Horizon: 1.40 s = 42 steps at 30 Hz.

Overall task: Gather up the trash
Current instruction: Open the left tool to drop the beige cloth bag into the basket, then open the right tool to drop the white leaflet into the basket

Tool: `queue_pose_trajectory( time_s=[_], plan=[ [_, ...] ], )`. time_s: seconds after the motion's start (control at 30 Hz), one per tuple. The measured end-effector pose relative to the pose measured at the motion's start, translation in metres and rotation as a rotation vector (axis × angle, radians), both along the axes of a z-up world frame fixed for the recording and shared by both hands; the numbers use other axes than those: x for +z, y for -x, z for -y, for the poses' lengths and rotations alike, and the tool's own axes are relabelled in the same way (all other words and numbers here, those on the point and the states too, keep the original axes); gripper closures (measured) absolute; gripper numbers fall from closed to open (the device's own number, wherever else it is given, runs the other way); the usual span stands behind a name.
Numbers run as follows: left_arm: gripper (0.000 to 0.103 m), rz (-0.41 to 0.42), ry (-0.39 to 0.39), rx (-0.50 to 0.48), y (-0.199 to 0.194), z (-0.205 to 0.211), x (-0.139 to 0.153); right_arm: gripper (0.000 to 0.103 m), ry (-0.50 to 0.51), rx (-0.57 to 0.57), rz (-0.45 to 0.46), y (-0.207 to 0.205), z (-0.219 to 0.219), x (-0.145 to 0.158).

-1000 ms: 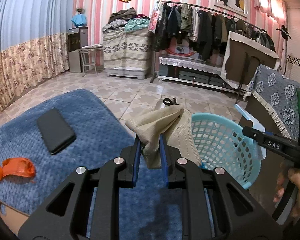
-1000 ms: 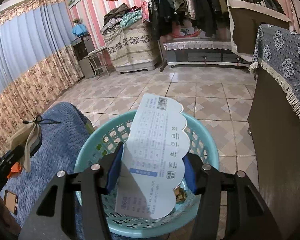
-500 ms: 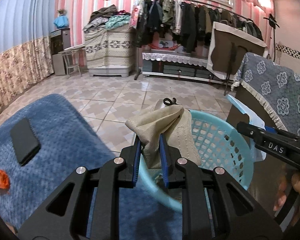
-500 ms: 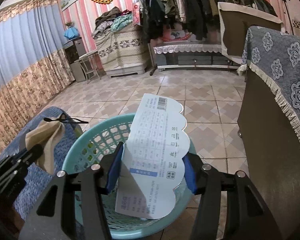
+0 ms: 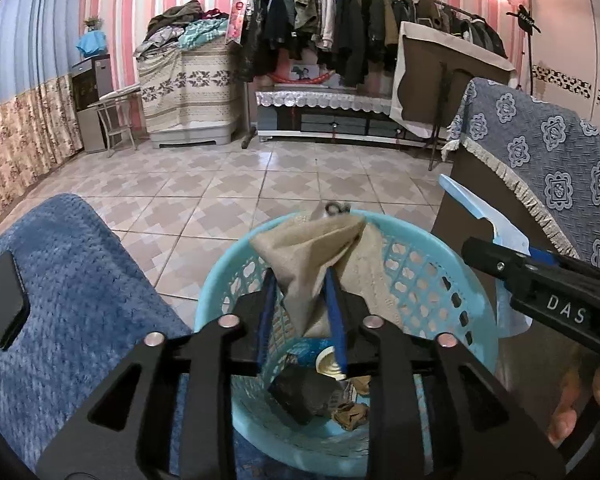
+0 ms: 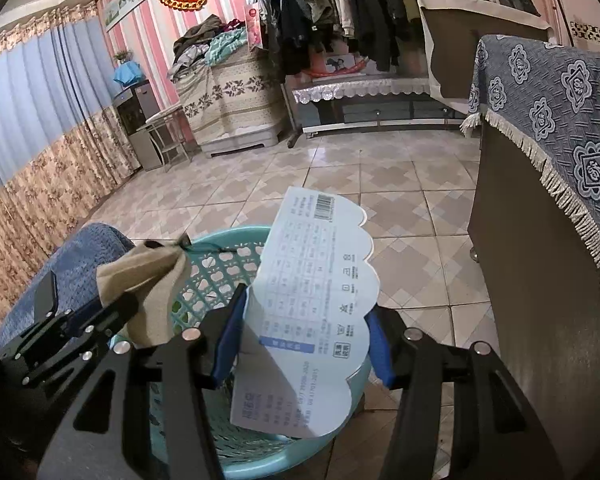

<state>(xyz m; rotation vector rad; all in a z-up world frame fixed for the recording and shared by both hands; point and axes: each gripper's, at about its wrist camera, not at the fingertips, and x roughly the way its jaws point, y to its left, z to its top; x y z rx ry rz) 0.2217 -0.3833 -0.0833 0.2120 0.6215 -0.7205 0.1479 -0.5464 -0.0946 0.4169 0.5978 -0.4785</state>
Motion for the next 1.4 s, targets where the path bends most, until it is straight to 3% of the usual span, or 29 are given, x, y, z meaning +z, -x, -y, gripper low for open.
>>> queue_pose_trajectory(
  time_s=[0.3, 0.47, 0.9, 0.97, 1.13, 1.4],
  plan=[
    [0.023, 0.046, 0.027, 0.118, -0.011, -0.037, 0.021, 0.05, 0.001, 0.017, -0.011, -0.005, -0.007, -0.002],
    [0.008, 0.118, 0.027, 0.228, -0.017, -0.069, 0.034, 0.049, 0.015, 0.045, -0.023, -0.012, -0.019, -0.001],
    [0.006, 0.147, 0.032, 0.341, -0.023, -0.119, 0.044, 0.049, 0.051, 0.101, -0.053, -0.049, -0.051, -0.013],
    [0.006, 0.146, 0.032, 0.351, -0.024, -0.125, 0.045, 0.033, 0.059, 0.105, -0.055, -0.051, -0.052, -0.013],
    [0.006, 0.139, 0.042, 0.376, -0.025, -0.135, 0.046, 0.016, 0.098, 0.084, -0.021, -0.047, -0.052, -0.003],
    [0.006, 0.148, 0.04, 0.401, -0.024, -0.145, 0.048, 0.008, 0.102, 0.045, -0.019, -0.043, -0.049, -0.001]
  ],
)
